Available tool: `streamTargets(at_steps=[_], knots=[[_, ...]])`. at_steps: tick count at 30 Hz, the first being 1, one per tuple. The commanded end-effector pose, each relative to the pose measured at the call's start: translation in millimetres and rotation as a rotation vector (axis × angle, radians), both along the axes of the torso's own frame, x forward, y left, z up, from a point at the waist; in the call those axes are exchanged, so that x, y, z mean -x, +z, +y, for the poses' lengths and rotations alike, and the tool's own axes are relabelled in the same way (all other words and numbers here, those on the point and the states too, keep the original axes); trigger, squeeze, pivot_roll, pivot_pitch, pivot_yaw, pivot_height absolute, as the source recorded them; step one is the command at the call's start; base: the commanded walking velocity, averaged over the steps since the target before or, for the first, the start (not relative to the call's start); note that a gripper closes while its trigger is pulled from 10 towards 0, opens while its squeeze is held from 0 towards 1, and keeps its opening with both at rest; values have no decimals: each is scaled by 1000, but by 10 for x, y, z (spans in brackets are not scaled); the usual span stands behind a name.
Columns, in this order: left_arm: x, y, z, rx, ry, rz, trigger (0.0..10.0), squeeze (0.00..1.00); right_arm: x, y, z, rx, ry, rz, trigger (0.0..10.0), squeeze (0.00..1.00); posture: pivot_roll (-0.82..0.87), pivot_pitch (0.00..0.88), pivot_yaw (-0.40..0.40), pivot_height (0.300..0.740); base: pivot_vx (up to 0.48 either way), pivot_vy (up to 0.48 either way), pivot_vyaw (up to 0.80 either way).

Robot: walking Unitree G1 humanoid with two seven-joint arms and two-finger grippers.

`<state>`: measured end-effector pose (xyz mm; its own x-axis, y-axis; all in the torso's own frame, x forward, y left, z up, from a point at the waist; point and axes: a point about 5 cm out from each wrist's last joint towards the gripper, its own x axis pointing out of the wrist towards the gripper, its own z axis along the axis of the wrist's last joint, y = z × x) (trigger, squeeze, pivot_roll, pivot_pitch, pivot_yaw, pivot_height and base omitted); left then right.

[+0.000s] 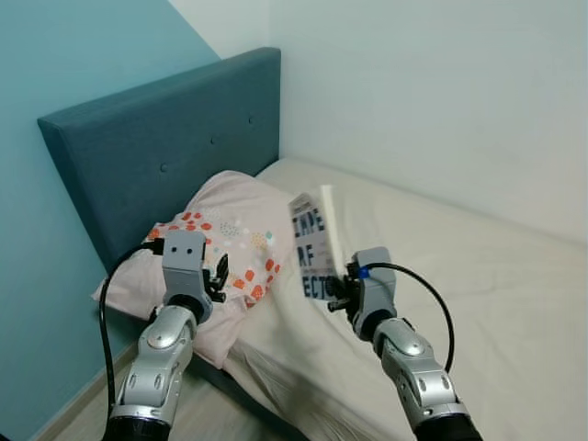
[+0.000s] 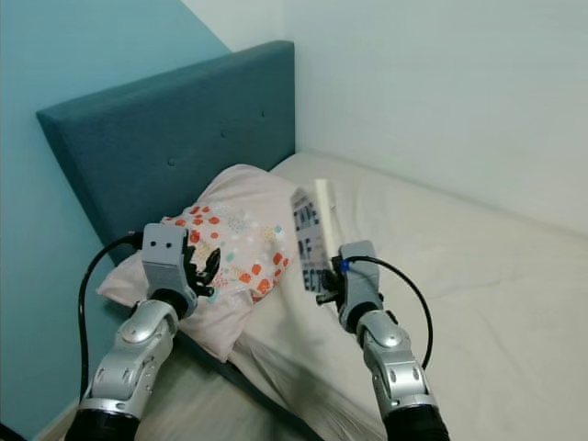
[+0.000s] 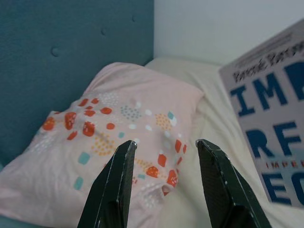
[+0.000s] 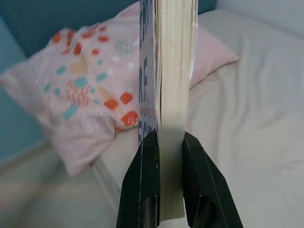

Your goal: Clean up the room

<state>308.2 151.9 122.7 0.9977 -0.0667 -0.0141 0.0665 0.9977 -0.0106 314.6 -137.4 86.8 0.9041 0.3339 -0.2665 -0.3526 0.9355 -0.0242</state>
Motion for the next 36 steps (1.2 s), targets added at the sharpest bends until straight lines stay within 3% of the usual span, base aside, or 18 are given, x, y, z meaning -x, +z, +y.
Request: streamTargets(at_steps=[1, 9, 16, 36], knots=[[3, -44, 33, -13, -1, 17, 10000, 0, -80, 56, -66, 39, 3, -2, 10000, 0, 36, 0, -38, 740, 0, 0, 0], [21, -63, 24, -10, 4, 23, 10000, 0, -110, 84, -139, 24, -53, -21, 10000, 0, 36, 1, -48, 716, 0, 0, 0], [38, -70, 5, -2, 4, 27, 10000, 0, -98, 96, -113, 6, 6, -7, 10000, 0, 37, 14, -51, 676, 0, 0, 0], [47, -76, -29, -9, -15, 32, 10000, 0, -75, 75, -108, -12, -1, -6, 10000, 0, 38, 27, -46, 601, 0, 0, 0]])
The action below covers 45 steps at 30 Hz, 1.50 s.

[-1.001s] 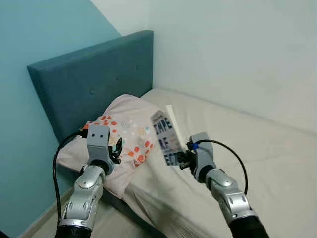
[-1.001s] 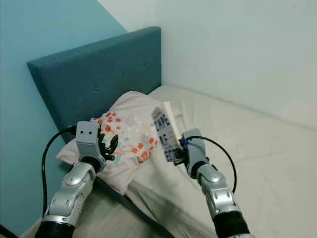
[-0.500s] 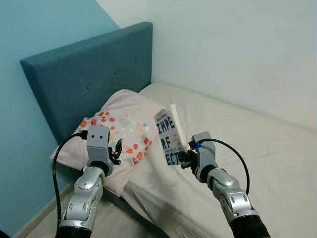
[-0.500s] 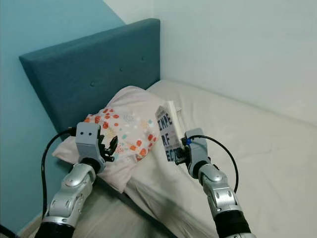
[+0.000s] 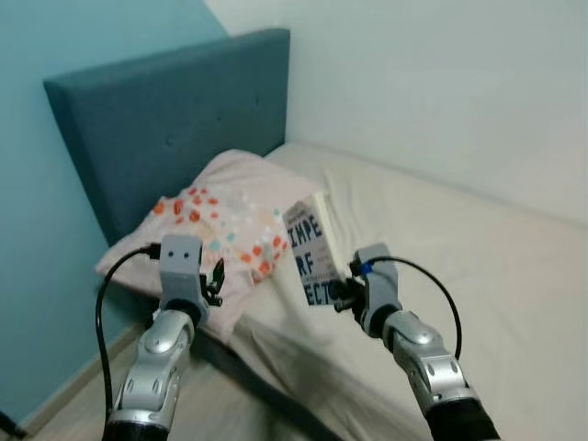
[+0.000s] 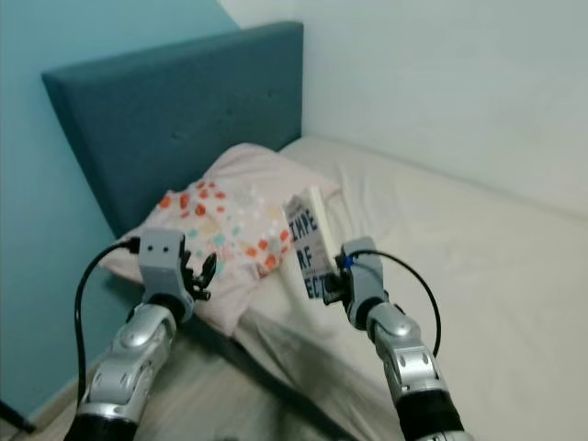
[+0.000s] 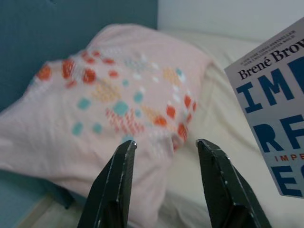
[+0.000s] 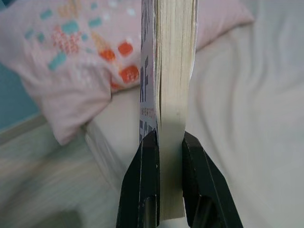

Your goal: Clean up the room

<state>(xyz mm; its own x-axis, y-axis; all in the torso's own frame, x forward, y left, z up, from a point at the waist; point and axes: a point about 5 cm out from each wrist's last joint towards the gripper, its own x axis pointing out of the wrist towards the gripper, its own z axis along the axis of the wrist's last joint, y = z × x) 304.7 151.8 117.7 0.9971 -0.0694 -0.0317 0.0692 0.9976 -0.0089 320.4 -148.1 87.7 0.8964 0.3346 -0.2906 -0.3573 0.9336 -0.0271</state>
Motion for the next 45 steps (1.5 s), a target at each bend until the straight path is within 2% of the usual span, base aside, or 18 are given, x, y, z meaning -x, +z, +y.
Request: streamTargets(at_steps=[1, 10, 15, 18, 20, 23, 26, 27, 28, 33, 39, 45], knots=[[12, -25, -27, -6, -13, 15, 10000, 0, -17, 66, -1, -24, -5, -28, 10000, 0, 38, 27, -46, 601, 0, 0, 0], [9, -16, -40, -11, -29, 16, 10000, 0, -1, 58, -28, -29, -23, -27, 10000, 0, 41, 34, -40, 601, 0, 0, 0], [10, -14, -34, -14, -34, 19, 10000, 0, -53, 108, -37, -49, -15, -29, 10000, 0, 43, 40, -39, 601, 0, 0, 0], [6, -3, -8, -18, -31, 17, 10000, 0, -154, 147, -12, -29, 67, 11, 10000, 0, 42, 60, -46, 601, 0, 0, 0], [10, 9, 40, -21, -20, 12, 10000, 0, -209, 149, -6, 14, 155, 49, 10000, 0, 43, 72, -54, 601, 0, 0, 0], [54, 31, 144, -23, 5, 4, 10000, 0, -247, 189, -7, 1, 331, 94, 10000, 0, 58, 113, -85, 601, 0, 0, 0], [54, 31, 144, -23, 5, 4, 10000, 0, -247, 189, -7, 1, 331, 94, 10000, 0, 58, 113, -85, 601, 0, 0, 0], [74, 36, 179, -22, 13, 0, 10000, 0, -274, 216, -25, -4, 365, 100, 10000, 0, 58, 113, -85, 601, 0, 0, 0], [128, 56, 235, -21, 25, -8, 10000, 0, -342, 288, -74, -44, 385, 114, 10000, 0, 87, 156, -116, 601, 0, 0, 0], [258, 105, 353, -26, 45, -25, 10000, 0, -467, 453, -163, -117, 407, 132, 10000, 0, 118, 191, -135, 601, 0, 0, 0], [401, 190, 479, -54, 49, -39, 10000, 0, -566, 560, -249, -1, 416, 122, 10000, 0, 162, 222, -141, 601, 0, 0, 0], [497, 307, 542, -83, 25, -56, 10000, 0, -581, 618, -271, 139, 520, 142, 10000, 0, 198, 258, -151, 601, 0, 0, 0]])
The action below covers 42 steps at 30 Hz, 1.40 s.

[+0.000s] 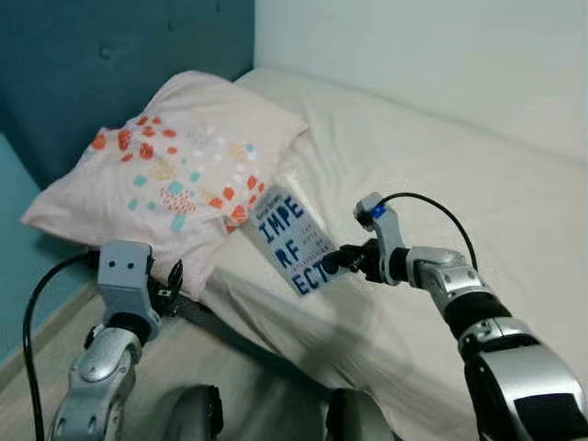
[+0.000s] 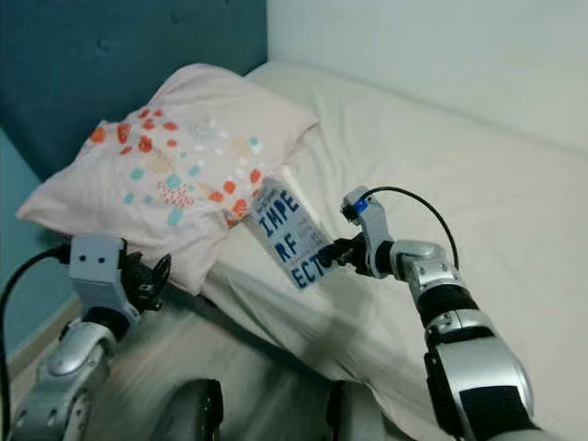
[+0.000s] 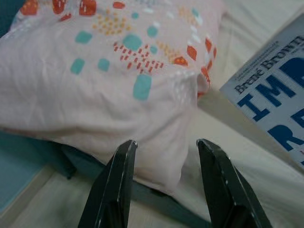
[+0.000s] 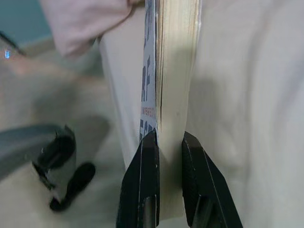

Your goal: Clean up the room

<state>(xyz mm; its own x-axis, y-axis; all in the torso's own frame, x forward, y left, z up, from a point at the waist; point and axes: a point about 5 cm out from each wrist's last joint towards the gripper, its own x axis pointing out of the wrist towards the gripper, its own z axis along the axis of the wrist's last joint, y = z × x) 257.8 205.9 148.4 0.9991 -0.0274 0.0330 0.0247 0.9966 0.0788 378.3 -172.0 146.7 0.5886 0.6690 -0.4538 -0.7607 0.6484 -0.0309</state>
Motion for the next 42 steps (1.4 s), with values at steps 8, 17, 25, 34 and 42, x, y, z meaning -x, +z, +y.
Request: streamTargets(at_steps=[8, 17, 25, 34, 42], knots=[[80, 124, -68, 15, -80, -28, 10000, 0, -11, 12, 0, 215, 112, -102, 10000, 0, 214, 270, -153, 601, 0, 0, 0], [129, 168, -169, -30, -176, -10, 10000, 0, -56, 75, -48, 388, 129, -242, 10000, 0, 227, 266, -146, 601, 0, 0, 0], [144, 185, -150, -37, -186, -1, 10000, 0, -49, 63, -39, 475, 182, -280, 10000, 0, 238, 269, -143, 601, 0, 0, 0], [155, 205, -188, -27, -212, 2, 10000, 0, -93, 165, -48, 587, 212, -355, 10000, 0, 238, 271, -147, 601, 0, 0, 0], [151, 213, -204, -17, -225, 5, 10000, 0, -129, 280, -27, 591, 219, -395, 10000, 0, 235, 274, -147, 601, 0, 0, 0]])
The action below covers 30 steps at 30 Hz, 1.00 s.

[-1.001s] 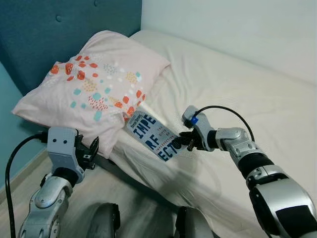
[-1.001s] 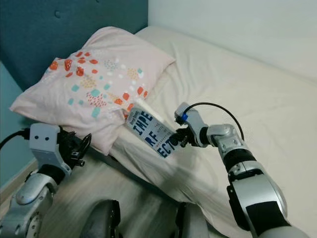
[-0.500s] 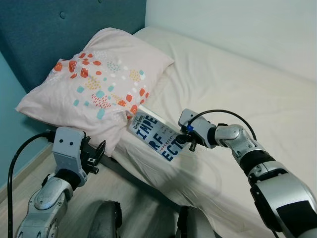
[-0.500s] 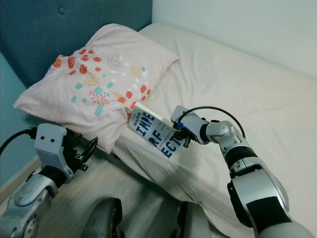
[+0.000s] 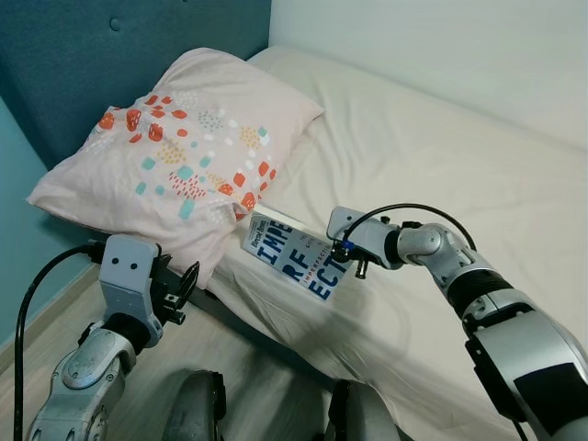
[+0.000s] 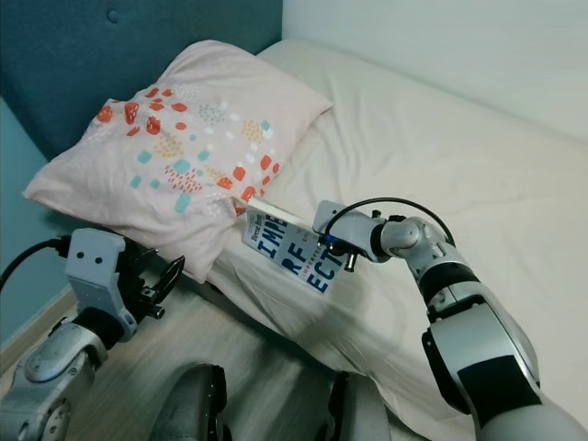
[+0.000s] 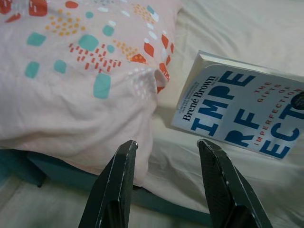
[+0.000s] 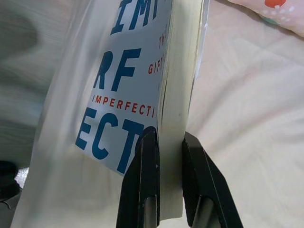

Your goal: Clean up the room

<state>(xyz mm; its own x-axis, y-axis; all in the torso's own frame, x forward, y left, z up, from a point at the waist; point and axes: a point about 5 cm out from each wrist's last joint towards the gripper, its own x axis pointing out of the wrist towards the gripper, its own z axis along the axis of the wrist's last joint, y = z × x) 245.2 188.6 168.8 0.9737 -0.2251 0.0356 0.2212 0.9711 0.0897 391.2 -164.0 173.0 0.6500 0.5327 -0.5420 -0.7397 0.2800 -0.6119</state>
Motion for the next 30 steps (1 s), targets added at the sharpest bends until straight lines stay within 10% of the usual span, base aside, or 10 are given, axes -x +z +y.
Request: streamTargets(at_steps=[1, 30], knots=[[25, 8, -31, -8, -25, 8, 10000, 0, 0, 17, -107, 35, -21, -5, 10000, 0, 235, 274, -147, 601, 0, 0, 0], [187, -63, -330, -112, -345, 73, 10000, 0, -33, 155, 60, 32, 62, -29, 10000, 35, 227, 271, -149, 601, 0, 0, 0]])
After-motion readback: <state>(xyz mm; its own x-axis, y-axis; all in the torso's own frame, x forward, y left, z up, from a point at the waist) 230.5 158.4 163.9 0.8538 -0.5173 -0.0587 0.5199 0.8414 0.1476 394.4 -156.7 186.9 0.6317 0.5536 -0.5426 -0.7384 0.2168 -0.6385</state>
